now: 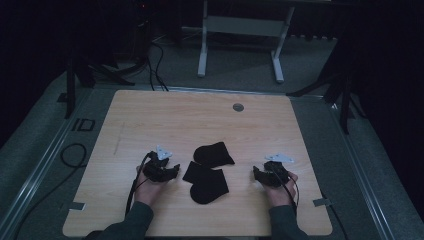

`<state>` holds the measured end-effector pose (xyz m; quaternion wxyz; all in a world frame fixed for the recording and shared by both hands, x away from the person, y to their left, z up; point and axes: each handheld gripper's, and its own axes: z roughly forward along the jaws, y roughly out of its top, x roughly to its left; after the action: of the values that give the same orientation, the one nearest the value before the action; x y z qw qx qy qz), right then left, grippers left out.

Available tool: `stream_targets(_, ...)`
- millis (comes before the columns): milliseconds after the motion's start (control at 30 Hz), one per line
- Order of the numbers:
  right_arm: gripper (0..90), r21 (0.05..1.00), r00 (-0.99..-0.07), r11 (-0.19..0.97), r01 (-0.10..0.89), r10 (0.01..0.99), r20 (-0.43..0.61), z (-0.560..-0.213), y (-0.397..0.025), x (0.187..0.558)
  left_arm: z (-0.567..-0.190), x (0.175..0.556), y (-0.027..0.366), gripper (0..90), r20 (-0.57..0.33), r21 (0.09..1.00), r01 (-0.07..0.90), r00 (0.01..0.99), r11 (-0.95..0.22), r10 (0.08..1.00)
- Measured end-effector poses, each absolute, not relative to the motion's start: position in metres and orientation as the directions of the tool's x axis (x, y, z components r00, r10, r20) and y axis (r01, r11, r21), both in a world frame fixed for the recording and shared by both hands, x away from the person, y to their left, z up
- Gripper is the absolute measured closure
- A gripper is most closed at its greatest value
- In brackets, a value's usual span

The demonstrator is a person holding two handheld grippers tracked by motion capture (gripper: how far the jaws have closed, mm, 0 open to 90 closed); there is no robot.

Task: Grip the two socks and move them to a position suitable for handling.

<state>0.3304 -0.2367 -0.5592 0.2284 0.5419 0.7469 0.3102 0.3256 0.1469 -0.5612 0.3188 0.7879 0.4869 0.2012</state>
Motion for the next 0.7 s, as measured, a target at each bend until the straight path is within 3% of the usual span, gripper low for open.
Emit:
stream_targets(233, 54.2, 0.735, -0.408, 0.274, 0.621, 0.913, 0.005, -0.541, -0.221, 0.317, -0.561, 0.326, 0.147, 46.0, 0.007, 0.698, 0.640, 0.443, -0.322, 0.896)
stream_targets(700, 63.2, 0.751, -0.582, 0.375, 0.544, 0.813, 0.015, -0.524, -0.174, 0.299, -0.561, 0.326, 0.146, 45.6, 0.008, 0.698, 0.639, 0.442, -0.321, 0.897)
